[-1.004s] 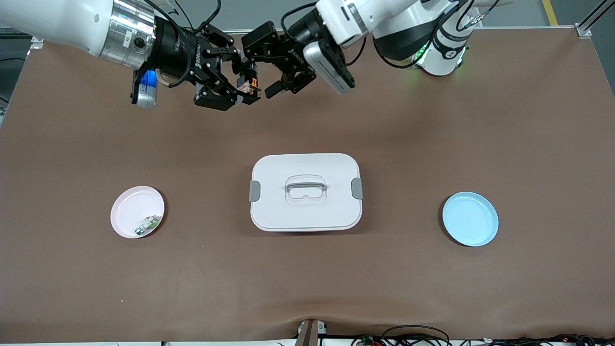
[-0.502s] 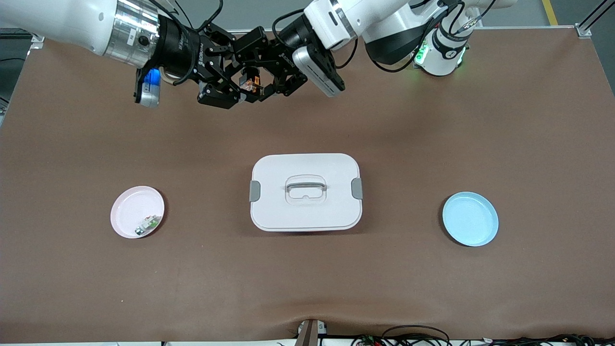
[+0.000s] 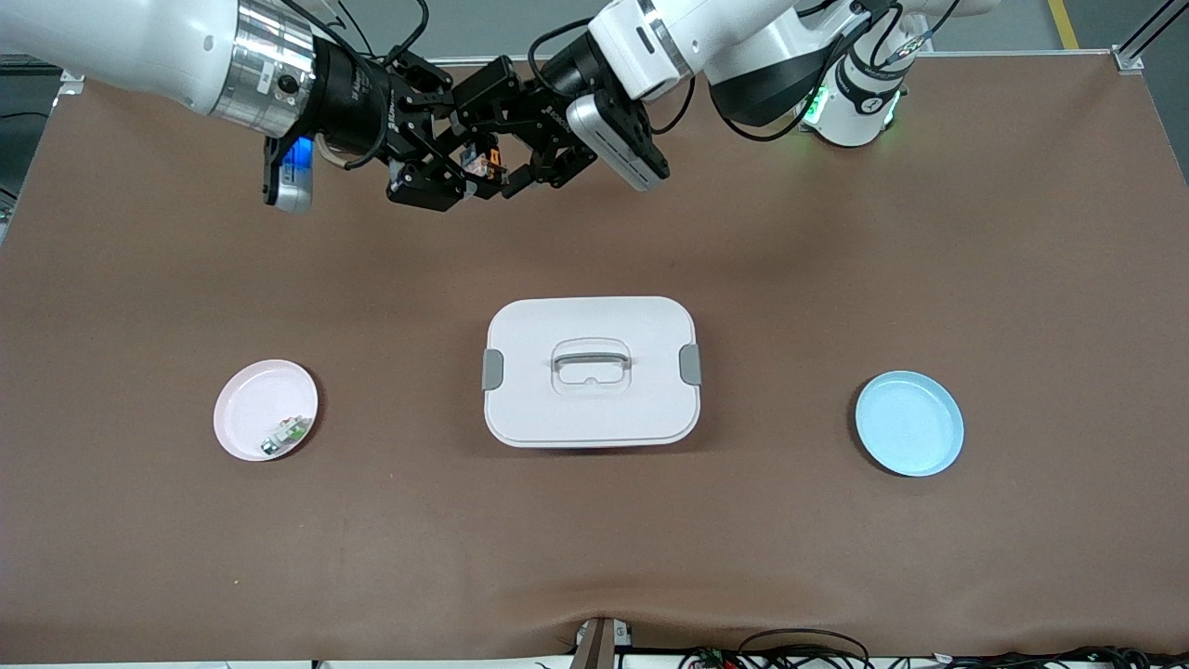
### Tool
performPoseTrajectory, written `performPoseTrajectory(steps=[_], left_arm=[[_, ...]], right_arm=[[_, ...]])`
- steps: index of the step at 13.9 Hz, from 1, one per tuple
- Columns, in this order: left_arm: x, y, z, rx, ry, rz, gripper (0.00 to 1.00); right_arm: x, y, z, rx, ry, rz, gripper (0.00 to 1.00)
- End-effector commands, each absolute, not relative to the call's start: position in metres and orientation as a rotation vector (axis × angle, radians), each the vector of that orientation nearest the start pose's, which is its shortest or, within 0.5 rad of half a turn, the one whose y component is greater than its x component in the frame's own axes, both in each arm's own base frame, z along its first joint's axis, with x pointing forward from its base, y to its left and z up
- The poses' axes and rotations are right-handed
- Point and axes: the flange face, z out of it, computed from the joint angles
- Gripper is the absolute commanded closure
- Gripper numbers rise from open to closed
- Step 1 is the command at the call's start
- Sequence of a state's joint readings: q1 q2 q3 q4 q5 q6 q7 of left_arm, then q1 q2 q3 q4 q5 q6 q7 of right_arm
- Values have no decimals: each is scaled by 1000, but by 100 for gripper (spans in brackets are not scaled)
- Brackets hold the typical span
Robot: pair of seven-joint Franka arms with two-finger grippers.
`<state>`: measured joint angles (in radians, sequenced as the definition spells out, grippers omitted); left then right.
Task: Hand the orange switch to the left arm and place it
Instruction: 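Close the left gripper on the switch beside the right gripper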
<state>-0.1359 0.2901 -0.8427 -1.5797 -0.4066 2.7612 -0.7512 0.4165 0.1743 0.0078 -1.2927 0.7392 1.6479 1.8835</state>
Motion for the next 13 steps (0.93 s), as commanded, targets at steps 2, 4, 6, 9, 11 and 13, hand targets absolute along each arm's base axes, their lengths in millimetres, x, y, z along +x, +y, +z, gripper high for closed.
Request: performPoseTrajectory(steps=[2, 4, 6, 9, 11, 13], left_arm=[[452, -500, 636, 2087, 224, 265, 61], [452, -500, 636, 2088, 224, 264, 76], [452, -500, 636, 2088, 227, 263, 87], [451, -500, 636, 2086, 232, 260, 99], [451, -500, 636, 2086, 232, 260, 99], [451, -500, 636, 2088, 234, 262, 99]], right_arm=[[524, 310, 689, -1953, 1689, 786, 100], [524, 310, 690, -1953, 1689, 783, 100], [525, 310, 688, -1953, 1691, 787, 100], [525, 310, 686, -1954, 1697, 790, 100], [526, 310, 686, -1949, 1703, 793, 96], [526, 310, 686, -1950, 1701, 793, 30]])
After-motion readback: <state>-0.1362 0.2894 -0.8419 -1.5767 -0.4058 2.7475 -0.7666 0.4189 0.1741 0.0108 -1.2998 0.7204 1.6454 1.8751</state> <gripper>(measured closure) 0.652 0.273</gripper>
